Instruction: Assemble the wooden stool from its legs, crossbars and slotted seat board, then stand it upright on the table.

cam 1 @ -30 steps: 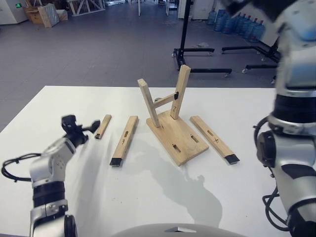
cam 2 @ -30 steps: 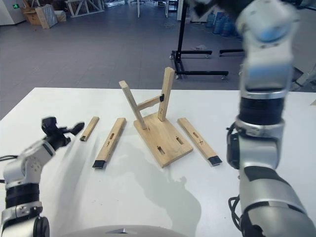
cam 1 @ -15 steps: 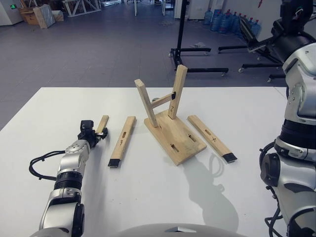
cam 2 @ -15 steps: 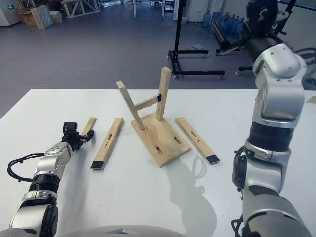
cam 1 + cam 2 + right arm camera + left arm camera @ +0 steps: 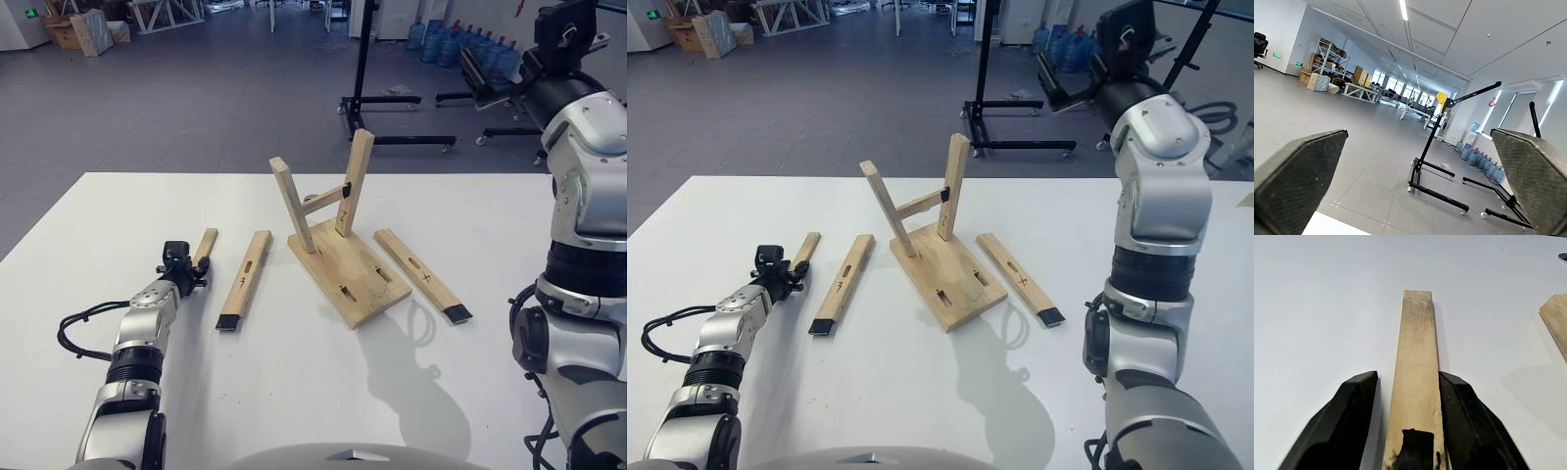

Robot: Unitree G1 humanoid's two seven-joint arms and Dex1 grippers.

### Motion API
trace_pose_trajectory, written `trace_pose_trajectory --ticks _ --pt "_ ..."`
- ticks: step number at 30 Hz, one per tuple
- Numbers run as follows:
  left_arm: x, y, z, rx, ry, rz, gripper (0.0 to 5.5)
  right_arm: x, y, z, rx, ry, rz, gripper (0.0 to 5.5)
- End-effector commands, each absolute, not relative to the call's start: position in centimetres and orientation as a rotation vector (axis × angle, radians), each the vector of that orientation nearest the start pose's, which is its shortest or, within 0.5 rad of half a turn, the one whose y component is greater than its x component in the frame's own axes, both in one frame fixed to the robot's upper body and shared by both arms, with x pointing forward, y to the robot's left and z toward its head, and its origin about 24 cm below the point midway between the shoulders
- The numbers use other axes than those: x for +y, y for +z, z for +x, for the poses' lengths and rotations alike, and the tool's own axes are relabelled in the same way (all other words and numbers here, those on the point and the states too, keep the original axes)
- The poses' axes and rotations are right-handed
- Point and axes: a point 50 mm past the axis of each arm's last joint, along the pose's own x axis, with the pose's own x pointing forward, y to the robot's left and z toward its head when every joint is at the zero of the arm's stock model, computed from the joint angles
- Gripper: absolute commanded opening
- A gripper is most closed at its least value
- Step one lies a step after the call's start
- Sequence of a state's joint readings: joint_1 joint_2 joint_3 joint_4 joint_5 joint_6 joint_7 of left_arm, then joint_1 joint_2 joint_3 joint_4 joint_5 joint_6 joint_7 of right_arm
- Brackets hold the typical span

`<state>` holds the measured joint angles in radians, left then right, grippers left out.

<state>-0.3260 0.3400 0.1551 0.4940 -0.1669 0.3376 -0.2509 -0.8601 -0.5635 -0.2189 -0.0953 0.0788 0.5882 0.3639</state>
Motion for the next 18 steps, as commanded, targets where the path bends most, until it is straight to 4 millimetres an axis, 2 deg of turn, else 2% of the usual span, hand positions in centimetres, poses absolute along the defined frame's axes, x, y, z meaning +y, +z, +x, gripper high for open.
trace_pose_trajectory --ticks 1,3,6,9,11,13,15,16,17,18 --pt "23.9 -1.3 28.4 0.585 -0.05 -0.027 1.6 -22.3 30.6 32.1 -0.366 0.118 -0.364 5.4" --pt "23.9 -1.1 28.5 0.574 -0.056 -0.021 1.3 -22.5 30.6 32.1 -0.367 0.115 -0.355 5.4" --pt "24.1 -0.1 29.0 0.535 -0.055 -0.017 1.28 -22.8 30.6 32.1 -0.368 0.112 -0.341 5.4" --pt "24.6 2.6 30.2 0.432 -0.064 -0.007 1.28 -23.1 30.6 32.1 -0.369 0.102 -0.318 5.4" --pt "25.1 5.8 31.2 0.325 -0.066 0.028 1.28 -23.4 30.5 32.1 -0.367 0.095 -0.298 5.4" --pt "26.3 11.2 32.3 0.161 -0.053 0.099 1.28 -24.1 30.4 32.4 -0.36 0.069 -0.244 5.4" --pt "26.4 18.0 32.9 -0.045 -0.086 0.17 1.28 -25.6 30.5 32.6 -0.353 0.018 -0.161 5.4" --pt "25.7 22.1 33.0 -0.186 -0.133 0.216 1.28 -26.7 31.0 32.7 -0.349 0.009 -0.043 5.4" --pt "24.8 25.3 32.7 -0.3 -0.178 0.252 1.28 -27.4 31.4 32.8 -0.342 0.022 0.059 5.4" --pt "23.3 28.2 32.3 -0.412 -0.243 0.285 1.28 -26.6 32.3 32.9 -0.342 0.115 0.154 5.4"
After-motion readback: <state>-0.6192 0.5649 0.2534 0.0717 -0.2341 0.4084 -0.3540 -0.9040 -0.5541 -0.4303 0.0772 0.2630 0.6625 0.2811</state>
